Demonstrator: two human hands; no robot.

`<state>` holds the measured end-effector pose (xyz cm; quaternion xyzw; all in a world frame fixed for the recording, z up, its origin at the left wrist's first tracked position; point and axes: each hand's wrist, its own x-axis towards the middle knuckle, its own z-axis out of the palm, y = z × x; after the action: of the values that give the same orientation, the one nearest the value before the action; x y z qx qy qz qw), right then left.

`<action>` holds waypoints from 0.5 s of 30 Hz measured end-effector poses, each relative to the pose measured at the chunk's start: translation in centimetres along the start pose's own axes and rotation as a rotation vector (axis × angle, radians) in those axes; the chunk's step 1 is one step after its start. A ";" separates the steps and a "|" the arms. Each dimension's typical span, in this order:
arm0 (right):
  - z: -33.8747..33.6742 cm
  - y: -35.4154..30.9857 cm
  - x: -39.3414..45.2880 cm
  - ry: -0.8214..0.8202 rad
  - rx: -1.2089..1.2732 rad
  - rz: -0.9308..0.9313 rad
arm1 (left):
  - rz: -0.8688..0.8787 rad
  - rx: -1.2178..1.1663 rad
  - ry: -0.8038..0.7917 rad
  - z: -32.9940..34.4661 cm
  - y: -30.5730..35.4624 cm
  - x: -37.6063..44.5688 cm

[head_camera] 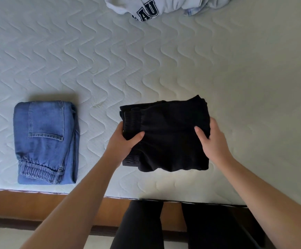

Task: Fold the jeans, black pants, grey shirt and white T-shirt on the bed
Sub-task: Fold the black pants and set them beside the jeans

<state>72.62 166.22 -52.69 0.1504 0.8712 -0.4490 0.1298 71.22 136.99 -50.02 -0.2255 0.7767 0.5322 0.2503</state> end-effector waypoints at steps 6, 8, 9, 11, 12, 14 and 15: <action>-4.4 -6.8 -8.1 0.081 0.087 0.016 | 0.026 -0.060 -0.199 -5.1 4.1 -6.8; -5.4 -8.6 -11.1 0.109 0.132 0.026 | 0.047 -0.045 -0.214 -6.4 5.1 -9.2; -5.8 -9.4 -12.6 0.126 0.152 0.021 | 0.058 -0.032 -0.213 -6.9 5.5 -10.5; -6.3 -10.8 -15.2 0.155 0.193 0.007 | 0.090 -0.009 -0.201 -7.8 6.5 -12.9; -6.5 -11.4 -16.3 0.164 0.219 0.009 | 0.112 -0.003 -0.198 -8.2 7.0 -14.0; -6.7 -12.4 -18.2 0.176 0.265 0.019 | 0.153 -0.008 -0.196 -8.9 7.7 -16.1; -6.8 -12.8 -19.0 0.180 0.280 0.019 | 0.170 -0.014 -0.187 -9.2 7.8 -17.0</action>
<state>84.68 161.93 -32.47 0.2148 0.8068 -0.5494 0.0332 78.15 132.40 -30.92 -0.1098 0.7626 0.5757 0.2739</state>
